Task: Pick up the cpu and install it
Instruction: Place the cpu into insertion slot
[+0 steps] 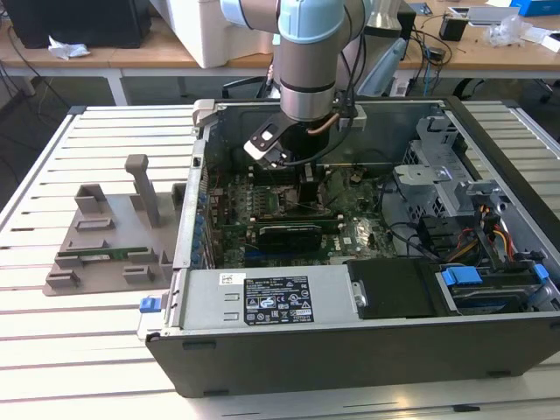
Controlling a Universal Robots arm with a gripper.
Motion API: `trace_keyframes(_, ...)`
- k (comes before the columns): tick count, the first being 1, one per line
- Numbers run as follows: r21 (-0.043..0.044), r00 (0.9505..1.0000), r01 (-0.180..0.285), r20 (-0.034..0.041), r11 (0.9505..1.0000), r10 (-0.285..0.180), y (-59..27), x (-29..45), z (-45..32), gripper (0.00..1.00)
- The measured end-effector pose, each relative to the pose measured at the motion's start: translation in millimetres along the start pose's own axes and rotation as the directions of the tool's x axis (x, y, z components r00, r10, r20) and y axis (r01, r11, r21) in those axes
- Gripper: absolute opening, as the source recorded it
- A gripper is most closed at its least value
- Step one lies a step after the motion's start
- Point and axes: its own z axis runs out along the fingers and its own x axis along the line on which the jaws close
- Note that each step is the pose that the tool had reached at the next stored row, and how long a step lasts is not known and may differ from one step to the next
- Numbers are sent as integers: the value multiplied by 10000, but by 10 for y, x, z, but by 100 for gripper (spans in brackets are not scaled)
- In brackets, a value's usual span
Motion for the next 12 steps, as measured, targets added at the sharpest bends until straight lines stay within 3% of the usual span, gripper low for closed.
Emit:
trace_keyframes(1,0,10000,0,1,10000,0,1,0,0,62)
trace_keyframes(12,-6,9996,285,-1,9996,-285,21,28,-5,62)
